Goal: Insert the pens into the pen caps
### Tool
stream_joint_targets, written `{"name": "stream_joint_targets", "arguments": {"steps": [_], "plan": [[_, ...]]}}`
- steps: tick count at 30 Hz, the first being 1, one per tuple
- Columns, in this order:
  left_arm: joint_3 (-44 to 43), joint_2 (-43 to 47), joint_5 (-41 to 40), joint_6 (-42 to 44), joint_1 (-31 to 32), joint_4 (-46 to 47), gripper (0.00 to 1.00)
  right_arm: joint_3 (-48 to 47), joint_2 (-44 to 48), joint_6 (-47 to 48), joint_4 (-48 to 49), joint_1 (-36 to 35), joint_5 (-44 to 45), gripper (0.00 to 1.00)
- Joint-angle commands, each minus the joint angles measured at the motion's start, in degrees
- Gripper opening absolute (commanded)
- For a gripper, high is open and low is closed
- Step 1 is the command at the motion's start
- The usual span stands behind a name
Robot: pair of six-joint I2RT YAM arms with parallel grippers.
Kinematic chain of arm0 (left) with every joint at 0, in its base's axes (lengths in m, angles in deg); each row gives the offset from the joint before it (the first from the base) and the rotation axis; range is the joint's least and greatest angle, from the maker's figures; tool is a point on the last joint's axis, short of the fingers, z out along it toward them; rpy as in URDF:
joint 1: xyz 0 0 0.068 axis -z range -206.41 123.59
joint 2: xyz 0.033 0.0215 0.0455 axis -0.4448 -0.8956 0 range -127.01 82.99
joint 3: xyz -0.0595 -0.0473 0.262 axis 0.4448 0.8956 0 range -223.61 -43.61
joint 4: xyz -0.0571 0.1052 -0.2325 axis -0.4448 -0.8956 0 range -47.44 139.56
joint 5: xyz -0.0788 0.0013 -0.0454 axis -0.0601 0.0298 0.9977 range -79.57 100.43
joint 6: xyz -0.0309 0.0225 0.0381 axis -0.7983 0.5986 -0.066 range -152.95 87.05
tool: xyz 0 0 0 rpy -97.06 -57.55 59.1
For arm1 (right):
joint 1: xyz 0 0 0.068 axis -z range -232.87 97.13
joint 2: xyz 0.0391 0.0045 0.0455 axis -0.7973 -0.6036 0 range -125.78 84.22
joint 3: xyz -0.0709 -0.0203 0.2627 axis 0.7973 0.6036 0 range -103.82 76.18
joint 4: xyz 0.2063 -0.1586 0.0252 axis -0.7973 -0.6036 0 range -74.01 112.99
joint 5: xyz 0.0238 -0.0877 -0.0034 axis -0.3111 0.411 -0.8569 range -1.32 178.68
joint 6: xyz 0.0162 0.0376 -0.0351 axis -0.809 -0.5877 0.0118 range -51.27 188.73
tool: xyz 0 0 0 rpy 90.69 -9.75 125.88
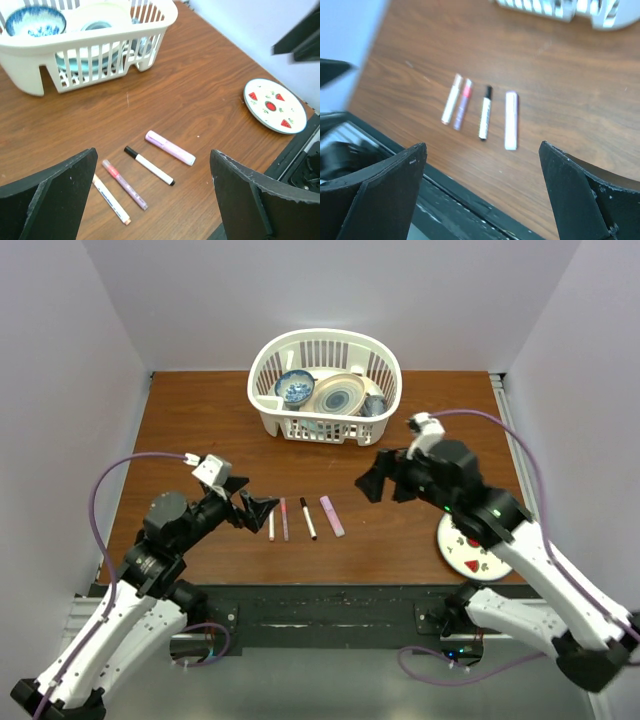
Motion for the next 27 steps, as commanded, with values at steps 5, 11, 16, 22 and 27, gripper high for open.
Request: {"name": "stream_joint_targets", "arguments": {"steps": [5, 11, 16, 22, 27], "plan": [[2.1, 7.4, 3.5, 2.1, -0.3, 6.2, 0.99, 8.9, 19.9, -4.4, 5.7, 0.0, 3.1, 0.99], [3.3, 10.1, 1.9, 2.4, -0.3, 7.3, 1.0, 10.0, 21.3, -3.7, 2.0, 0.0, 4.3, 0.99], [3.3, 9.4, 2.1, 2.7, -0.3, 7.3, 1.0, 10.2, 18.8, -2.7, 2.6, -0.1, 2.4, 0.99], [3.3, 9.4, 2.1, 2.9, -0.3, 7.2, 0.99, 10.0, 16.4, -2.9, 3.4, -0.1, 0.9, 0.99], [3.3, 9.4, 2.0, 3.0, -0.3, 7.1, 0.99, 10.5, 16.3, -2.8, 3.5, 0.0, 0.6, 0.99]]}}
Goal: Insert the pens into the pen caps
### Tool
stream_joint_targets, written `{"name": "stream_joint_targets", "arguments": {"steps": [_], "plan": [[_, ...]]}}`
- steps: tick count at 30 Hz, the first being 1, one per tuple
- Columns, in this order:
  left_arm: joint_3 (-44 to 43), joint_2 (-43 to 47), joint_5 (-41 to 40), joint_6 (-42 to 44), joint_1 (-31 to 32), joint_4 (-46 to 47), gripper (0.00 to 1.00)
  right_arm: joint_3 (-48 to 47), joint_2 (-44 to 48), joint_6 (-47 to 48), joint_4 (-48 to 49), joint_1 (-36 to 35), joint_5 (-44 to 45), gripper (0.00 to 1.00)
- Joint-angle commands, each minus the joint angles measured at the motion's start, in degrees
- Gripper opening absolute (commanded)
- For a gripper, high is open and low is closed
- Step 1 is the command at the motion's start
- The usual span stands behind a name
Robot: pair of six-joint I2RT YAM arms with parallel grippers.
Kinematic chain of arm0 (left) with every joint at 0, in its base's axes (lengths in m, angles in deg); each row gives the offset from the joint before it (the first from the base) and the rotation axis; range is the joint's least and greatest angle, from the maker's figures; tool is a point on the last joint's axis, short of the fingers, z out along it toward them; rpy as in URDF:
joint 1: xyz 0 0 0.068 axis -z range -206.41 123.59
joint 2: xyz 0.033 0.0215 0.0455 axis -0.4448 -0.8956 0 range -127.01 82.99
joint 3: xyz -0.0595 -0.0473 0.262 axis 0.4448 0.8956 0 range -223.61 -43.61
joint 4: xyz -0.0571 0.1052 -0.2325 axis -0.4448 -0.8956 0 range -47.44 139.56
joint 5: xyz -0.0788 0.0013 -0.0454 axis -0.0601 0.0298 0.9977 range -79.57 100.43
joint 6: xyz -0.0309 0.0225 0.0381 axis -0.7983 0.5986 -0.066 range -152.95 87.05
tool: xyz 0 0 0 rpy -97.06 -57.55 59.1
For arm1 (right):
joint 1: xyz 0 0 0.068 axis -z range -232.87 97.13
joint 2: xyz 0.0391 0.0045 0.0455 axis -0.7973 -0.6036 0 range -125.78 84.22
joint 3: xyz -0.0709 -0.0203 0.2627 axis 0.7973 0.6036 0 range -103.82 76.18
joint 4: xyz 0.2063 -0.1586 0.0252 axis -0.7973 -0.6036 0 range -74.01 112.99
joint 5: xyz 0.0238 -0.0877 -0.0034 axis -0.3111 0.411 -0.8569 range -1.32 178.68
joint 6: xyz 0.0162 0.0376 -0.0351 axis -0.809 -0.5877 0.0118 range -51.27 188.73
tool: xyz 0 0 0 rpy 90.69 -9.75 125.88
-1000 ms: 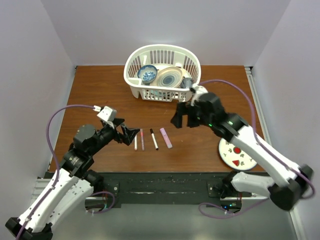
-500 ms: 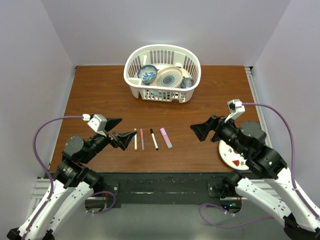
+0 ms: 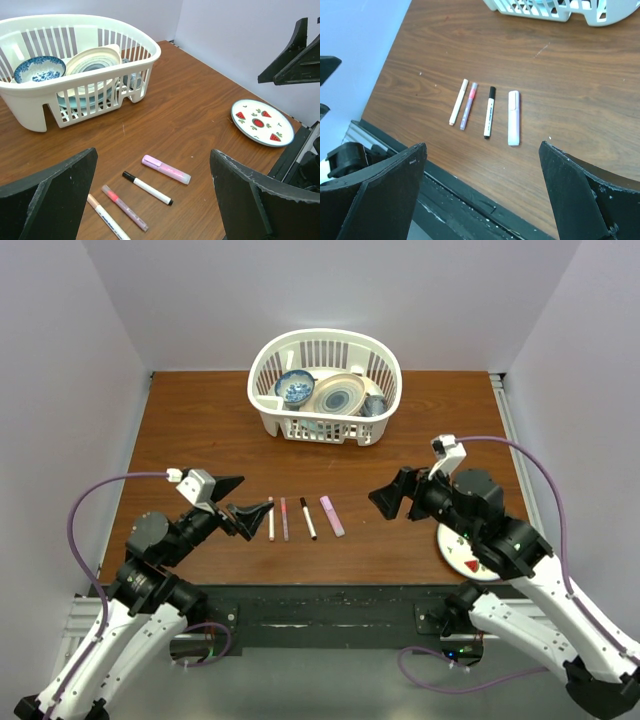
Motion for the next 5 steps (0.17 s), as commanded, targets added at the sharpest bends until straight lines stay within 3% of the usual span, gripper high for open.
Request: {"name": "stream_joint_targets", "arguments": {"steps": [1, 5], "plan": [[0.2, 0.0, -0.2, 1.2, -0.3, 2.3, 0.99, 0.5, 0.3, 0.4, 1.6, -0.1, -0.6, 0.99], [0.2, -0.2, 0.1, 1.3, -0.3, 2.3, 0.99, 0.5, 0.7, 0.2, 1.3, -0.1, 0.1, 0.99]]}}
